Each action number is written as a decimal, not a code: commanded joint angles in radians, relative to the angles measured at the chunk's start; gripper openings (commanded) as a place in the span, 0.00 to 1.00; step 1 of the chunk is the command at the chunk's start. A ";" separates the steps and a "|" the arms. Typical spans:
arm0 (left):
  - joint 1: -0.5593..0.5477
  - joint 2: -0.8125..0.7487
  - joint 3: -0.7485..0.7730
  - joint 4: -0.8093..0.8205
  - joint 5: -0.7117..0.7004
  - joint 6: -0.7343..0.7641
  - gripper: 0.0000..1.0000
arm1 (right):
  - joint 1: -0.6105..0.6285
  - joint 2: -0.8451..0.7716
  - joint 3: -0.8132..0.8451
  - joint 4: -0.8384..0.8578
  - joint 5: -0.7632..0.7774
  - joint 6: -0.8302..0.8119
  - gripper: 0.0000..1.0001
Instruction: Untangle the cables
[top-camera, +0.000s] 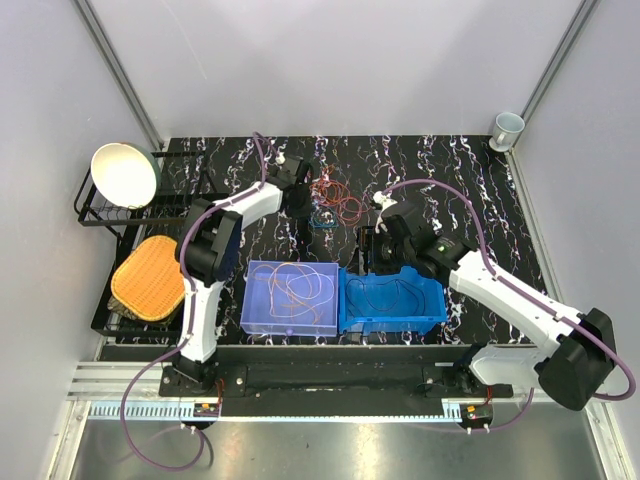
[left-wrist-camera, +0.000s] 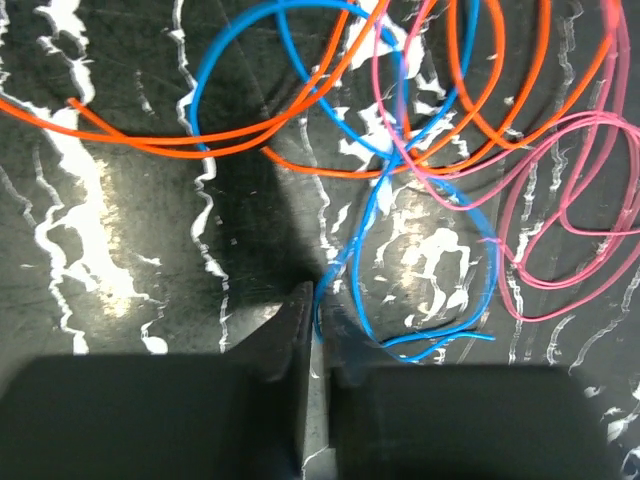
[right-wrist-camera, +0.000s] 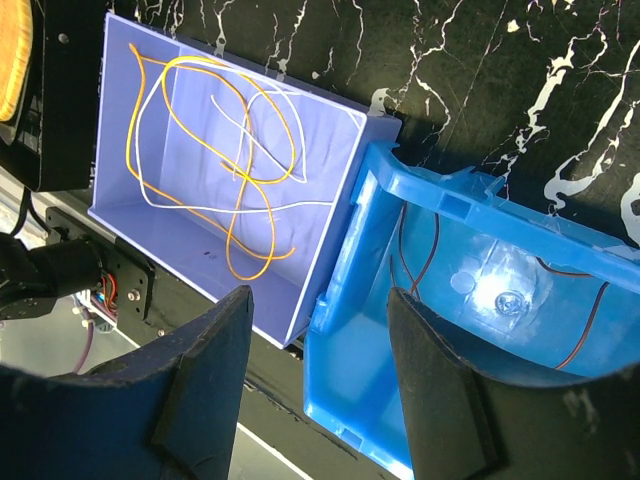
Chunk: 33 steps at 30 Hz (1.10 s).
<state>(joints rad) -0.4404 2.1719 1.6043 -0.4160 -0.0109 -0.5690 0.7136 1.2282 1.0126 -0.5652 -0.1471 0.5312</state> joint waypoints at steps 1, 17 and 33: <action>0.003 -0.001 0.039 0.057 0.066 0.021 0.00 | 0.000 0.005 0.026 0.028 0.023 -0.022 0.62; -0.004 -0.448 0.273 -0.269 0.311 0.288 0.00 | 0.000 -0.128 0.138 0.027 0.018 -0.059 0.62; -0.024 -0.719 0.252 -0.252 0.485 0.207 0.00 | 0.001 -0.418 0.173 0.202 -0.097 -0.088 0.70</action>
<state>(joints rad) -0.4671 1.4857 1.9057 -0.7158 0.4675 -0.2302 0.7136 0.8032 1.1492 -0.4435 -0.2035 0.4557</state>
